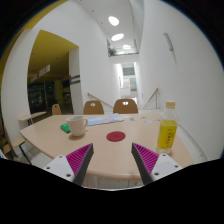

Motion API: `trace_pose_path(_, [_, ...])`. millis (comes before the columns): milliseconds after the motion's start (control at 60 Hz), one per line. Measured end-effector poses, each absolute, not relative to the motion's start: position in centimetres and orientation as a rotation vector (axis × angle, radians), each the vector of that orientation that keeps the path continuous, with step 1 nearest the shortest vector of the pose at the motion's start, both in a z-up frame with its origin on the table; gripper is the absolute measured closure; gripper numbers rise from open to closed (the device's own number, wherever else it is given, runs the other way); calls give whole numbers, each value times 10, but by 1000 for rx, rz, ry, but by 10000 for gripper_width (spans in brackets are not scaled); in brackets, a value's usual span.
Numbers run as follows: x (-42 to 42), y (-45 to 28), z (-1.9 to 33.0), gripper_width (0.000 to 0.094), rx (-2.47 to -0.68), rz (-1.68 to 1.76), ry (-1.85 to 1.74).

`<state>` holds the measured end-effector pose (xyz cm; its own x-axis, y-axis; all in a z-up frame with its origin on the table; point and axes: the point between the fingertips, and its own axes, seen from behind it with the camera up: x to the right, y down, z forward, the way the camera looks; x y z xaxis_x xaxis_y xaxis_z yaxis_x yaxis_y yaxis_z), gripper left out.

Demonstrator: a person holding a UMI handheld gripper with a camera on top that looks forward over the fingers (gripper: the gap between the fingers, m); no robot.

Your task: Pour water

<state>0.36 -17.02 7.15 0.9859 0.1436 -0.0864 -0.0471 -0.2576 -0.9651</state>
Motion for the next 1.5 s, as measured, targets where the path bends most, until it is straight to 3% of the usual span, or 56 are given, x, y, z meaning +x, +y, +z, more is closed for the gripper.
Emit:
trace_pose_path(300, [110, -166, 80, 102, -1798, -55, 72])
trace_pose_path(667, [193, -71, 69, 111, -1772, -101, 230])
trace_pose_path(750, [187, -57, 57, 230, -1808, -69, 195])
trace_pose_path(783, [187, -51, 53, 450, -1815, -79, 193])
trace_pose_path(967, [191, -54, 58, 622, -1740, -120, 209])
trace_pose_path(1083, [188, -57, 60, 654, -1732, -159, 162])
trace_pose_path(1183, [178, -54, 88, 654, -1725, -350, 20])
trace_pose_path(1367, [73, -13, 208, 655, -1510, -827, -480])
trace_pose_path(1500, [-26, 32, 229, 654, -1249, -1255, -971])
